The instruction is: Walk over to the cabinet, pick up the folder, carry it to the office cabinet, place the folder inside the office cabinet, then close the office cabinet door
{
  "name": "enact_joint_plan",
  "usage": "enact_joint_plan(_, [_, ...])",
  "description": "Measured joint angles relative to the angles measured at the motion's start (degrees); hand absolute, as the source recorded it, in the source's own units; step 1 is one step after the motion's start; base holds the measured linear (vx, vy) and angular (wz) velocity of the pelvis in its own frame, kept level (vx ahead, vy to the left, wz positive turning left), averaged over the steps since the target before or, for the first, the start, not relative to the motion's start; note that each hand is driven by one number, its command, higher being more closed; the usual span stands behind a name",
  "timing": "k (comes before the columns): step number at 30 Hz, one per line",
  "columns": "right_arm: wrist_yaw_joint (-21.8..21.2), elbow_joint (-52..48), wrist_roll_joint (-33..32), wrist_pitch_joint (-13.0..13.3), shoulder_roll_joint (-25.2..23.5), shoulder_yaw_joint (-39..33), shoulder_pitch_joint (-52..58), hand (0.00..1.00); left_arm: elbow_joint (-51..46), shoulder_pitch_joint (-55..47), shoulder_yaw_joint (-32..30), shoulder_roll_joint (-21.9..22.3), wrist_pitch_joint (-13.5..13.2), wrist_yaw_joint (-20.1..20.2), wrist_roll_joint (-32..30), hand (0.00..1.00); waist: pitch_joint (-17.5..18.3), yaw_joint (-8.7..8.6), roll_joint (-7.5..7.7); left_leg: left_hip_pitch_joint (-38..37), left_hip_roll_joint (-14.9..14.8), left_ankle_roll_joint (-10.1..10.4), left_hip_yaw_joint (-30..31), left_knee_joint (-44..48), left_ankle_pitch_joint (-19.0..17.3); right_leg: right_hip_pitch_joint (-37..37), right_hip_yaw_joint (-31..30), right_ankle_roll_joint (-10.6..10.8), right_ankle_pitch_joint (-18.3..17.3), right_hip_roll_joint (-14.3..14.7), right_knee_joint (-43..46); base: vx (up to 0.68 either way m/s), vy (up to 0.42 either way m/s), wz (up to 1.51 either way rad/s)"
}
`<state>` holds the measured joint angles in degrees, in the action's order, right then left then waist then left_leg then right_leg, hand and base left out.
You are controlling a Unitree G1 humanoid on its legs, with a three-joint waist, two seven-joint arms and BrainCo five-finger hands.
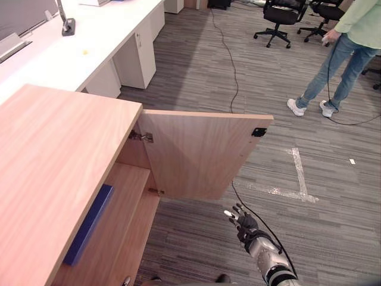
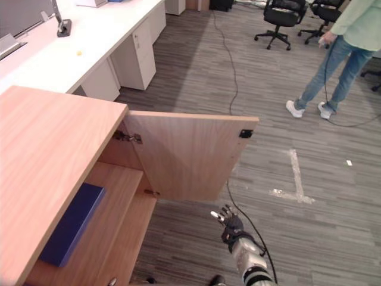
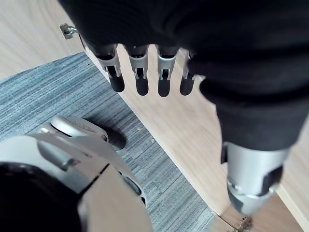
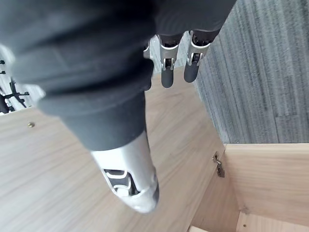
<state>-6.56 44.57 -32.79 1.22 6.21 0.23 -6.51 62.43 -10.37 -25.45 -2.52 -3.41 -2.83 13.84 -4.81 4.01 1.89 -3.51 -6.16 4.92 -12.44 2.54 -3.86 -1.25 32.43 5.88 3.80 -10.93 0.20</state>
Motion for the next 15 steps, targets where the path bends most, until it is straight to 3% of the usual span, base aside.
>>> enact_joint_plan(5, [0.1, -5.6, -3.0, 1.3, 0.1, 0.3, -1.4, 0.00, -0.7, 0.0, 2.9, -0.8, 0.0, 0.0, -0.2, 0.00, 0.1, 0.01, 0.23, 0.6, 1.4, -0.6, 0.0, -0.4, 0.6, -0.5, -0.2, 0.0, 2.4, -0.4, -3.3, -0.03, 0.012, 0.00])
enact_joint_plan(9, [1.5, -7.8, -7.5, 3.3, 0.1, -3.6, -4.4, 0.00, -1.4, -0.1, 4.2, -1.3, -0.1, 0.0, -0.4, 0.00, 0.1, 0.06, 0.22, 0.6, 2.3, -0.9, 0.1, -0.5, 0.8, -1.1, -0.2, 0.1, 3.7, -0.6, -4.9, -0.01, 0.004, 0.00])
enact_joint_plan(11, [3.1, -7.9, -8.9, 4.8, 0.7, -6.8, -6.6, 0.00, -1.3, -0.1, 4.4, -1.5, -0.1, 0.0, -0.5, 0.00, 0.1, 0.10, 0.22, 0.6, 2.6, -1.2, 0.3, -0.5, 1.0, -1.1, -0.1, 0.1, 3.9, -0.8, -4.9, -0.03, 0.000, 0.03])
enact_joint_plan(15, [5.1, -7.9, -8.8, 5.2, 4.0, -8.8, -10.5, 0.00, -1.3, -0.1, 5.1, -1.8, -0.1, 0.0, -0.6, 0.00, 0.1, 0.17, 0.16, 0.6, 3.4, -1.8, 0.5, -0.8, 1.4, -1.1, 0.0, 0.0, 4.4, -1.4, -4.9, -0.02, 0.012, 0.02])
